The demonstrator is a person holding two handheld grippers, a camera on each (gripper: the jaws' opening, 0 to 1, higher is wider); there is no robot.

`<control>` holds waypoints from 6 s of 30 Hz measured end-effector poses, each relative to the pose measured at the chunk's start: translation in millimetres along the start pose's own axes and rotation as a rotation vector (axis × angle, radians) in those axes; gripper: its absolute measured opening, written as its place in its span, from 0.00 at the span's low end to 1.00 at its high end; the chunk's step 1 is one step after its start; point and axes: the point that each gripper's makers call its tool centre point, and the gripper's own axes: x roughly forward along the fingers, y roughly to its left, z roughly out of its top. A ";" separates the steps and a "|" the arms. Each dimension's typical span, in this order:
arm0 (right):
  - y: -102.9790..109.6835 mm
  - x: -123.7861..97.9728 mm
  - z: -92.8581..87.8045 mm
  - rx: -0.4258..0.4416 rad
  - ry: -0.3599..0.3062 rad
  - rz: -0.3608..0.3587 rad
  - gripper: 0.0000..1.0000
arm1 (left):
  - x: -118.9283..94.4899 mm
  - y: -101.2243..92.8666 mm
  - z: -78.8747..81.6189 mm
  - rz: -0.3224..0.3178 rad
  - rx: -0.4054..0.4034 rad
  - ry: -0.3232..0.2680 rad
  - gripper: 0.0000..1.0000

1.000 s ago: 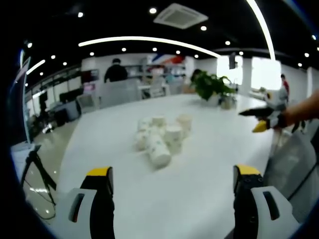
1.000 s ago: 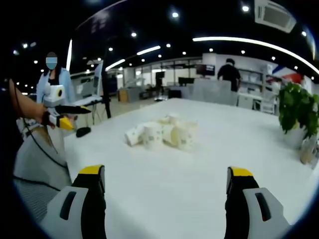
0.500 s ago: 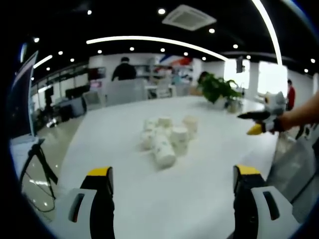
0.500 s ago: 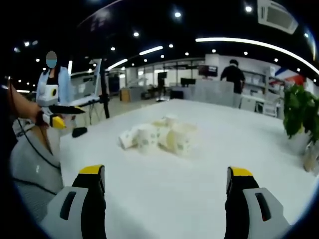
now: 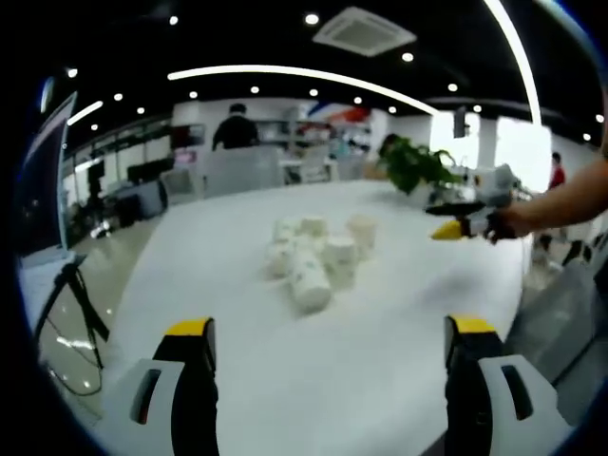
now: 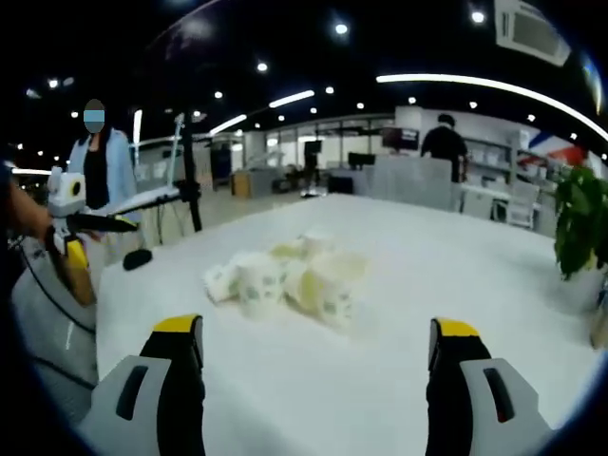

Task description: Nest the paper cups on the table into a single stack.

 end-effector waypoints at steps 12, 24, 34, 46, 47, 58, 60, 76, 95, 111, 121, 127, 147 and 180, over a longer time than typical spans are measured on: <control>-22.3 58.6 13.2 -0.010 0.014 0.038 0.93 | -14.6 10.2 1.8 0.036 0.001 0.010 1.00; -33.4 99.4 2.1 -0.043 0.083 0.058 0.80 | -22.9 17.6 -2.9 0.070 -0.003 0.024 1.00; -33.8 122.9 -15.9 -0.065 0.145 0.081 0.62 | -25.8 19.8 -12.6 0.077 -0.009 0.058 1.00; -29.3 125.2 -19.4 -0.039 0.151 0.128 0.40 | -22.3 22.3 -13.7 0.076 -0.008 0.066 1.00; -29.2 124.4 -18.8 -0.041 0.149 0.128 0.40 | -21.9 22.3 -13.7 0.075 -0.007 0.067 1.00; -31.8 119.1 -5.4 -0.040 0.119 0.121 0.39 | -15.7 19.0 -6.9 0.058 -0.002 0.046 1.00; -32.3 117.1 0.6 -0.041 0.111 0.118 0.39 | -14.1 17.6 -4.8 0.050 -0.001 0.039 1.00; -45.1 102.3 35.8 -0.032 0.042 0.092 0.38 | -4.4 16.0 7.6 0.024 0.015 0.007 1.00; -29.8 87.3 42.9 -0.050 0.024 0.078 0.38 | -6.1 14.3 9.2 0.019 0.018 -0.005 1.00; -16.3 72.1 57.7 -0.056 -0.006 0.092 0.38 | -6.0 6.4 8.7 -0.001 0.022 -0.009 1.00; 2.9 60.1 62.0 -0.044 -0.018 0.105 0.38 | -5.4 3.3 9.8 -0.015 0.022 -0.018 1.00; 18.1 55.2 58.8 -0.062 -0.013 0.121 0.38 | -5.0 0.7 9.2 -0.021 0.019 -0.018 1.00; 59.8 31.8 59.1 -0.007 -0.058 0.103 0.38 | -12.2 -0.8 11.0 -0.065 0.043 -0.028 1.00; 125.3 -17.6 59.0 -0.009 -0.101 0.173 0.38 | -9.9 -12.5 9.3 -0.091 0.069 -0.048 0.99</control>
